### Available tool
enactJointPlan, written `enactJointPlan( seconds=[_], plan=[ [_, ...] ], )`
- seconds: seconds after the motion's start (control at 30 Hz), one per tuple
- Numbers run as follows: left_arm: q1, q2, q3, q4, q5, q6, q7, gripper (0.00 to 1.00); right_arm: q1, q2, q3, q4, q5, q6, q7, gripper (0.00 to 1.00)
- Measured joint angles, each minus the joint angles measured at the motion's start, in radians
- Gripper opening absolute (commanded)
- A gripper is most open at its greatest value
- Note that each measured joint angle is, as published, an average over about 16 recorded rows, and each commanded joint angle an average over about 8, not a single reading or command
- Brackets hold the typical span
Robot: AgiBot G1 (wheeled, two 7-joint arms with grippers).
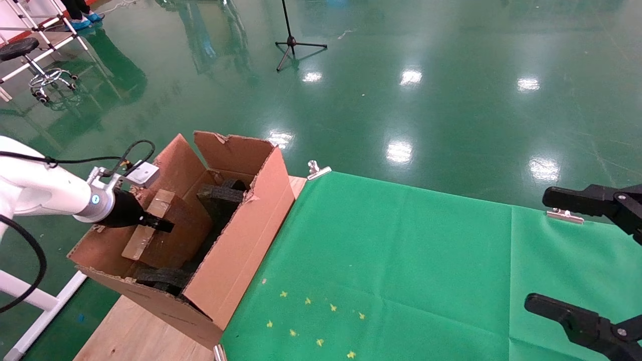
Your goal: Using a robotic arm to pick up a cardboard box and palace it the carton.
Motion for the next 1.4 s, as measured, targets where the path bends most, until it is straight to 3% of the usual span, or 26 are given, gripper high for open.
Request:
enactJointPlan(
  seconds=[0.5,1.1,1.4],
  plan=[
    [-0.044,-0.03,-0.022,-0.028,-0.031,0.047,0.024,1.0,0.0,0.0,0.0,0.0,0.0,0.0,0.0,1.0],
    [-0.225,-0.234,-0.143,-0.321,-0.223,0.415,0.072,1.0,0.0,0.0,0.0,0.0,0.0,0.0,0.0,1.0],
    [-0.238,-0.261,-0.147,-0.385,-0.236,0.473,0.057,1.0,0.0,0.0,0.0,0.0,0.0,0.0,0.0,1.0]
  ],
)
